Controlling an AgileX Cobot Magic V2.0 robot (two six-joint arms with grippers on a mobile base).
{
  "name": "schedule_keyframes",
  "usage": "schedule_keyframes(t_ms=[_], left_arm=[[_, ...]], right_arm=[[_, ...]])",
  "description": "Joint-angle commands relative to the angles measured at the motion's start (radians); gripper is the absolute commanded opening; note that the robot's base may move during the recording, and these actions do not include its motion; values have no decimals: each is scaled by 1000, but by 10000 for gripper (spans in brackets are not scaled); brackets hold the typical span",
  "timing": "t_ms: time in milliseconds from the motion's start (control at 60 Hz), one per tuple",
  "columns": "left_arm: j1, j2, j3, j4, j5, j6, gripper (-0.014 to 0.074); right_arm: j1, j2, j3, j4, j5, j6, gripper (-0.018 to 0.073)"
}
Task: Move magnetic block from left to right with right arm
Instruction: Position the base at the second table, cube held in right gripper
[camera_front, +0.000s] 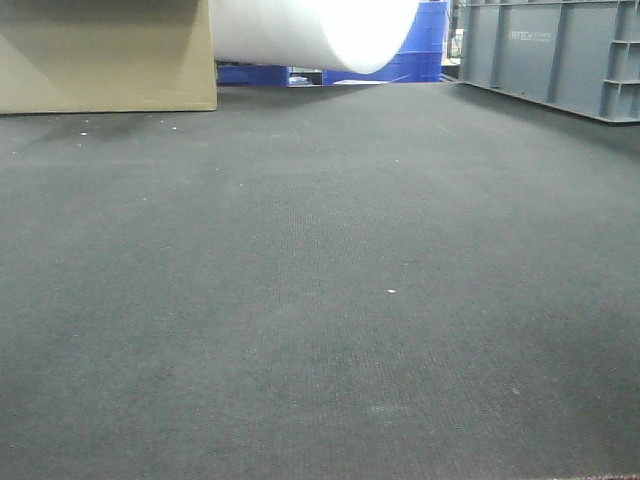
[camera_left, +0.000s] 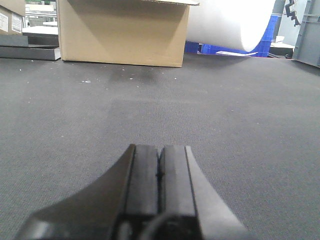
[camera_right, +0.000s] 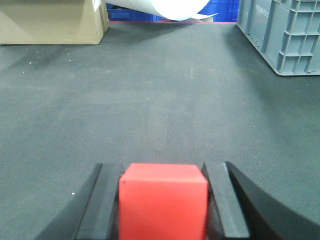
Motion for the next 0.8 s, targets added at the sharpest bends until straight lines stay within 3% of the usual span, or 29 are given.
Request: schedule_keyframes(t_ms=[0, 600, 784], left_arm=[[2, -14, 9, 0, -90, -8, -116], [2, -14, 9, 0, -90, -8, -116], [2, -14, 9, 0, -90, -8, -116]], right_arm=[[-5, 19, -29, -19, -91, -10, 141], [-5, 79, -43, 29, -105, -17, 141], [-5, 323, -136, 206, -199, -204, 141]])
